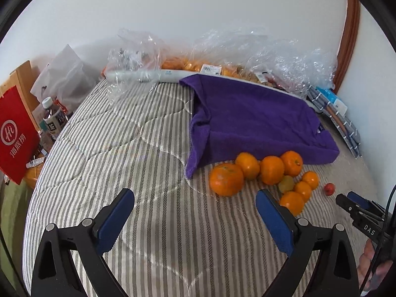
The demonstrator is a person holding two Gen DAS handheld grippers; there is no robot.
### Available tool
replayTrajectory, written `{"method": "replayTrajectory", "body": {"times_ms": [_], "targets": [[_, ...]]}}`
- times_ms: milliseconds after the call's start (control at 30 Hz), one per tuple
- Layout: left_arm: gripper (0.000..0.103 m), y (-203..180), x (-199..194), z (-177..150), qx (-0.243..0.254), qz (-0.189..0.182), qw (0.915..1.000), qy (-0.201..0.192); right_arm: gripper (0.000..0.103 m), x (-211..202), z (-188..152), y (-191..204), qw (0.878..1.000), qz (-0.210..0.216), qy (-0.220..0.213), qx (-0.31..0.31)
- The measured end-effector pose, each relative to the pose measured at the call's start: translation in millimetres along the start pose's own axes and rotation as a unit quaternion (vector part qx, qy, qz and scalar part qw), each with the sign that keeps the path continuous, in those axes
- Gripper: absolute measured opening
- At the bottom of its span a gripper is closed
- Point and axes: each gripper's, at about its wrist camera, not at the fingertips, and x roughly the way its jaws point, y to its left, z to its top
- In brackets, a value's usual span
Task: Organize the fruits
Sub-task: 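Grasp a large orange with the left tool while the right tool grasps the red tomato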
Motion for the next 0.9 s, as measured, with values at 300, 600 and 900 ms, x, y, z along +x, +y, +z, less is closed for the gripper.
{"method": "replayTrajectory", "body": {"times_ms": [300,600,900], "targets": [[0.089,-5,36,-2,0.007,-0.024,0.9995,0.016,0.044,30,4,6,1.0,0.002,0.005,-0.018],[0.074,-15,53,1,-0.019,-0.066,0.9975,0.014,0.022,31,6,1,1.0,0.021,0.002,-0.018],[0.04,-20,60,4,-0.029,-0.089,0.9953,0.024,0.022,28,5,-6,0.999,0.032,0.001,-0.011]]}}
